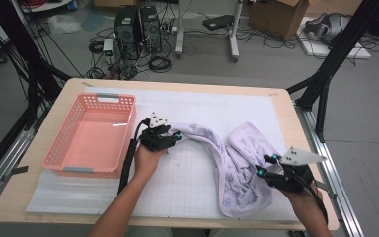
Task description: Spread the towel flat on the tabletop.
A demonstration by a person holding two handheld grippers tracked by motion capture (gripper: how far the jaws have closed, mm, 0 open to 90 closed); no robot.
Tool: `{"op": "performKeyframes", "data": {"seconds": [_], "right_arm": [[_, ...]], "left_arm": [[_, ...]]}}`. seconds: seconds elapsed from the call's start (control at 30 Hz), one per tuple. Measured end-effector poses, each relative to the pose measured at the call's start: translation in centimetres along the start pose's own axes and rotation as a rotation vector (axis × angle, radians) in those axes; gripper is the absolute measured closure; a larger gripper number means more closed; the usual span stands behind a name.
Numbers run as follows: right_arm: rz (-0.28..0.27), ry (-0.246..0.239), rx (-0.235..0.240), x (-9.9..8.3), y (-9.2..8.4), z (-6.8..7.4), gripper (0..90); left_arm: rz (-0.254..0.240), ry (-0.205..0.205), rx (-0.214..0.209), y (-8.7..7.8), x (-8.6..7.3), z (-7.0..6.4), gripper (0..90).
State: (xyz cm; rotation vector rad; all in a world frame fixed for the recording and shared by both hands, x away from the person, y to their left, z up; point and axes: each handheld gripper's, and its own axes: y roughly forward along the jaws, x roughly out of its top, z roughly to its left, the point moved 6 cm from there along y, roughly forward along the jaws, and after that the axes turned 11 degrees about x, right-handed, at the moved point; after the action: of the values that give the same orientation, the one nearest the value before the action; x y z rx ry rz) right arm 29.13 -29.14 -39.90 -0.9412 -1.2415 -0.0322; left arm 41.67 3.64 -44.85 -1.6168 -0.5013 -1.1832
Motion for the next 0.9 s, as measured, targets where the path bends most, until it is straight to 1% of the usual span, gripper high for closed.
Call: {"op": "performKeyframes", "data": {"seconds": [0.07, 0.13, 0.17, 0.2, 0.23, 0.3, 0.33, 0.43, 0.5, 0.53, 0.57, 0.6, 0.63, 0.67, 0.7, 0.73, 0.77, 0.8, 0.83, 0.87, 0.9], "right_arm": [[0.001, -0.012, 0.021, 1.6, 1.6, -0.9, 52.9], [0.019, -0.013, 0.042, 2.8, 3.7, -1.9, 55.7], [0.029, -0.009, 0.049, 3.4, 4.8, -2.3, 59.1], [0.034, -0.003, 0.049, 3.9, 5.9, -2.6, 66.8], [0.05, 0.002, 0.046, 4.3, 6.9, -2.9, 69.5], [0.094, -0.009, 0.039, 5.1, 8.9, -3.5, 72.7], [0.11, -0.009, 0.043, 5.4, 9.8, -3.8, 72.6], [0.162, 0.007, 0.043, 5.8, 12.5, -4.9, 72.3], [0.195, 0.016, 0.043, 5.7, 13.9, -5.5, 72.5], [0.207, 0.017, 0.042, 5.6, 14.5, -5.8, 72.8], [0.227, 0.028, 0.046, 5.3, 15.1, -5.9, 72.9], [0.244, 0.035, 0.057, 5.0, 15.7, -6.1, 72.9], [0.26, 0.044, 0.076, 4.7, 16.3, -6.1, 72.6], [0.268, 0.059, 0.107, 4.5, 16.9, -5.9, 71.3], [0.267, 0.064, 0.138, 4.4, 17.4, -5.7, 70.1], [0.261, 0.083, 0.189, 4.3, 17.9, -5.2, 67.9], [0.254, 0.096, 0.241, 4.4, 18.3, -4.8, 64.2], [0.245, 0.105, 0.296, 4.4, 18.7, -4.4, 60.2], [0.235, 0.113, 0.337, 4.6, 19.0, -3.9, 57.2], [0.236, 0.108, 0.363, 4.6, 19.3, -3.5, 53.7], [0.254, 0.096, 0.377, 4.6, 19.7, -3.1, 50.9]], "left_arm": [[-0.004, 0.01, 0.01, -0.4, 0.0, 0.1, 49.5], [-0.016, 0.011, 0.016, -0.9, 0.0, 0.2, 48.3], [-0.02, 0.011, 0.016, -1.2, -0.1, 0.3, 48.3], [-0.021, 0.01, 0.017, -1.4, -0.2, 0.4, 48.3], [-0.022, 0.007, 0.017, -1.6, -0.3, 0.5, 48.3], [-0.027, 0.01, 0.014, -2.1, -0.5, 0.7, 48.5], [-0.027, 0.006, 0.008, -2.3, -0.5, 0.7, 48.5], [-0.037, -0.012, -0.02, -2.9, -0.9, 0.4, 48.8], [-0.039, -0.016, -0.037, -3.2, -1.3, 0.1, 48.9], [-0.038, -0.014, -0.049, -3.3, -1.5, -0.1, 48.9], [-0.037, -0.009, -0.056, -3.4, -1.7, -0.3, 48.9], [-0.029, -0.004, -0.062, -3.5, -1.9, -0.4, 48.8], [-0.016, 0.006, -0.067, -3.5, -2.0, -0.5, 48.5], [-0.014, 0.011, -0.069, -3.5, -2.0, -0.7, 47.4], [-0.017, 0.011, -0.069, -3.6, -2.0, -0.8, 47.1], [-0.025, 0.009, -0.072, -3.8, -2.0, -0.8, 47.1], [-0.033, 0.0, -0.073, -3.9, -2.0, -0.9, 47.1], [-0.032, 0.001, -0.075, -4.0, -2.0, -0.8, 47.1], [-0.033, 0.001, -0.073, -4.0, -2.0, -0.8, 47.1], [-0.036, 0.004, -0.068, -4.1, -2.1, -0.8, 47.1], [-0.037, 0.003, -0.067, -4.2, -2.2, -0.7, 47.1]]}}
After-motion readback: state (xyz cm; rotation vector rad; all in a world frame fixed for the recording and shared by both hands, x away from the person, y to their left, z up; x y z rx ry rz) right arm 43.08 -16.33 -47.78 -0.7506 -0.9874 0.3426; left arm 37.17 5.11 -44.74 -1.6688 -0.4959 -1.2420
